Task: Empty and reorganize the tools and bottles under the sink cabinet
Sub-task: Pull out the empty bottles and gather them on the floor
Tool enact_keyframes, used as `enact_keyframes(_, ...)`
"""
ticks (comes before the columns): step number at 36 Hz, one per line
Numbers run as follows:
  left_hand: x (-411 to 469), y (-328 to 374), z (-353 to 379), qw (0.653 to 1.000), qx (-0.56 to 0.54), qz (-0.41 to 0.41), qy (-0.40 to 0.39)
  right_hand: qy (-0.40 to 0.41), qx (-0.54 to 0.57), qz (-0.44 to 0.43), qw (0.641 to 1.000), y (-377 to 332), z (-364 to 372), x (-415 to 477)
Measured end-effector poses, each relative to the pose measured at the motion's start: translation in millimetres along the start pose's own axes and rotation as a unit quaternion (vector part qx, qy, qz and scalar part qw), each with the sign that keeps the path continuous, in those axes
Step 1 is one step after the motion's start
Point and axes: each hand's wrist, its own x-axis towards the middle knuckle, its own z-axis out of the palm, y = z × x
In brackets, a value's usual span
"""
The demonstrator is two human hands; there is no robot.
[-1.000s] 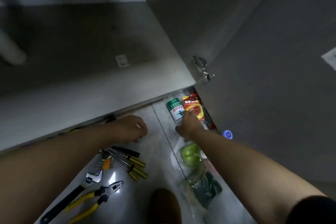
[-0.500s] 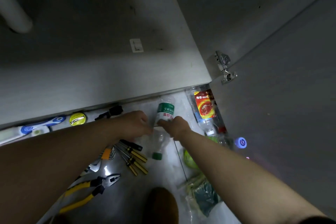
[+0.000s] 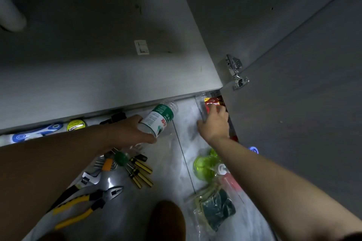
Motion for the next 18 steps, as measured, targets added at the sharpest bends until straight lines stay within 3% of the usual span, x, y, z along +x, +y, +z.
enact_keyframes(6, 4, -5, -3, 1.000, 0.002, -0.008, -0.003, -0.026, -0.117, 0.036, 0.992, 7, 10, 24)
enact_keyframes(11, 5, -6, 2, 1.000, 0.021, -0.012, 0.002, 0.008, -0.184, 0.051, 0.982, -3, 21, 30)
enact_keyframes(18, 6, -9, 5, 0.999, 0.002, -0.015, -0.030, 0.033, -0.156, 0.020, 0.987, 7, 23, 30)
